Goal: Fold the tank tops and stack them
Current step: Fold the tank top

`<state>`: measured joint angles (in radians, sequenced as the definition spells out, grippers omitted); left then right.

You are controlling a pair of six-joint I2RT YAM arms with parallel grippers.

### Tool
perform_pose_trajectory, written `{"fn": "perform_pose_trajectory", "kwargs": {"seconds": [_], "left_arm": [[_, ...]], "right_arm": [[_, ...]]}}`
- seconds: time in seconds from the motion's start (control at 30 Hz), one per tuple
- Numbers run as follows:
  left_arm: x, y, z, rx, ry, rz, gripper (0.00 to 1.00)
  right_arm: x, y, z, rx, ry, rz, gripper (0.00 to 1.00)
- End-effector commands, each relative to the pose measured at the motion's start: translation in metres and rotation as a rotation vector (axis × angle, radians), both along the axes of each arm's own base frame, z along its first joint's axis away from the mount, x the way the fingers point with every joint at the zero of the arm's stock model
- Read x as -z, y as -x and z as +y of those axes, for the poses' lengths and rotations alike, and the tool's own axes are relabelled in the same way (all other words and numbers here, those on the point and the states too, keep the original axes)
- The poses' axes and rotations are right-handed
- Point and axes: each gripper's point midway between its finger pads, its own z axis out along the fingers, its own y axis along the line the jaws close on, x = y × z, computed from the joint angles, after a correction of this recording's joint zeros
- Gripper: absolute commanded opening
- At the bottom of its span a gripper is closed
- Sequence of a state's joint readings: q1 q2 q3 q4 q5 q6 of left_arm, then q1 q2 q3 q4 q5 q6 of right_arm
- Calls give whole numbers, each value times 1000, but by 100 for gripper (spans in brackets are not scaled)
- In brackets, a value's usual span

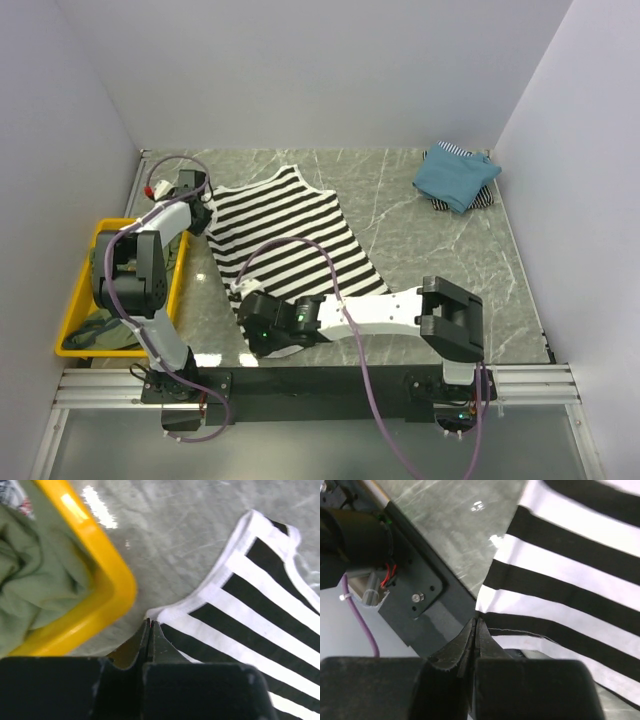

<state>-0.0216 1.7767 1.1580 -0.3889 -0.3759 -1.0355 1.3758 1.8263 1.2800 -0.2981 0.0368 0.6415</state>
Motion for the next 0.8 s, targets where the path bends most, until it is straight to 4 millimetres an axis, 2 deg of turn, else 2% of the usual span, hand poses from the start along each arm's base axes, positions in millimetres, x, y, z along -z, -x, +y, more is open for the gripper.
{"fn": "perform_pose_trajectory", "kwargs": {"seconds": [0.0, 0.13, 0.2, 0.23, 0.27, 0.3, 0.33, 0.4, 0.5, 0.6, 0.77], "left_arm": [[-29, -26, -15, 12, -18, -86, 1], [-39, -48, -41, 40, -29, -110, 1], [-40, -54, -59, 64, -30, -106, 1], [-34, -58, -65, 70, -32, -95, 0], [-44, -68, -71, 75, -32, -120, 1], [-43, -70, -84, 96, -31, -111, 1], [-44, -79, -91, 101, -32, -118, 1], [-43, -83, -106, 122, -34, -114, 1], [-46, -94, -128, 152, -31, -128, 1], [-44, -103, -147, 176, -31, -133, 1], [-28, -107, -162, 200, -18, -110, 1]], "right_arm": [[-34, -23, -9, 44, -79, -24, 0], [-30, -54, -43, 137, -84, -21, 0], [-27, -65, -56, 172, -86, -19, 0], [-23, -67, -68, 189, -78, -16, 0], [-21, -78, -76, 225, -81, -16, 0], [-19, -83, -83, 244, -81, -17, 0], [-14, -84, -93, 257, -78, -12, 0], [-10, -96, -107, 302, -77, -12, 0], [4, -103, -131, 353, -56, 0, 0], [10, -109, -145, 393, -50, -1, 0], [19, -112, -154, 418, -31, 4, 0]]}}
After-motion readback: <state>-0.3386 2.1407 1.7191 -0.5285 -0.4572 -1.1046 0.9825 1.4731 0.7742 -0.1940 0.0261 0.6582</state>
